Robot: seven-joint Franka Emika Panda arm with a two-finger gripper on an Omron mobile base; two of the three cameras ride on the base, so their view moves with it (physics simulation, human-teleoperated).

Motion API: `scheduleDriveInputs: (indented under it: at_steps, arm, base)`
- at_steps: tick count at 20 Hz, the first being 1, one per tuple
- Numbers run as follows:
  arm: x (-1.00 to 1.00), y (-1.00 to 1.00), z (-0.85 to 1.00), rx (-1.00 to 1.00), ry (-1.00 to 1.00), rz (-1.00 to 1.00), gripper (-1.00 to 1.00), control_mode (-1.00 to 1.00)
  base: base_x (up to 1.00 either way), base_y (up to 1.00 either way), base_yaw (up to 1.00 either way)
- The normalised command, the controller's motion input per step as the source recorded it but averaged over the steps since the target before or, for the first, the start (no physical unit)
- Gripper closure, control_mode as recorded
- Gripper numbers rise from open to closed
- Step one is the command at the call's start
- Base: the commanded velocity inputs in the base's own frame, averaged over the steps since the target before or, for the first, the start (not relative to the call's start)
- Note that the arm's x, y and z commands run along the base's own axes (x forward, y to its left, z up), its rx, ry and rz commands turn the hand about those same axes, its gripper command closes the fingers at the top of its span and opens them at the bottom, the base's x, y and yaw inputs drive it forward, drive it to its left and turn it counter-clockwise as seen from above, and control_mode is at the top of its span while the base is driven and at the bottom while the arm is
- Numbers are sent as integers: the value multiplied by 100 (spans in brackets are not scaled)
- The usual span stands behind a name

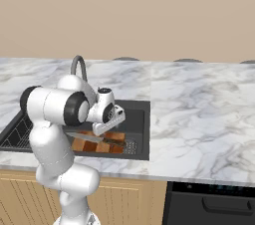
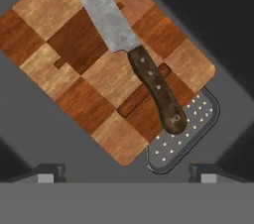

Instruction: Move the cutting board and knife to the sink. Then move spray from the cabinet to the counter.

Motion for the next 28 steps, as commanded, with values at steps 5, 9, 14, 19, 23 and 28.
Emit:
scheduleDriveInputs:
  at_steps: [5, 9, 14, 19, 23, 28]
  arm:
    - [-35, 0, 53, 0, -33, -22, -100, -100]
    - [-34, 0, 56, 3, -21, -25, -100, -100]
    - [-26, 0, 56, 8, -2, -28, -100, -100]
    - [-22, -7, 56, 18, 11, -15, -100, -100]
    - [-20, -6, 54, 21, 18, -1, -100, -100]
    - [-31, 0, 42, 12, 5, -5, -100, -100]
  base:
    - [0, 0, 0]
    - [0, 0, 0]
    - [0, 0, 0]
    - [0, 0, 0]
    - [0, 0, 0]
    - [0, 0, 0]
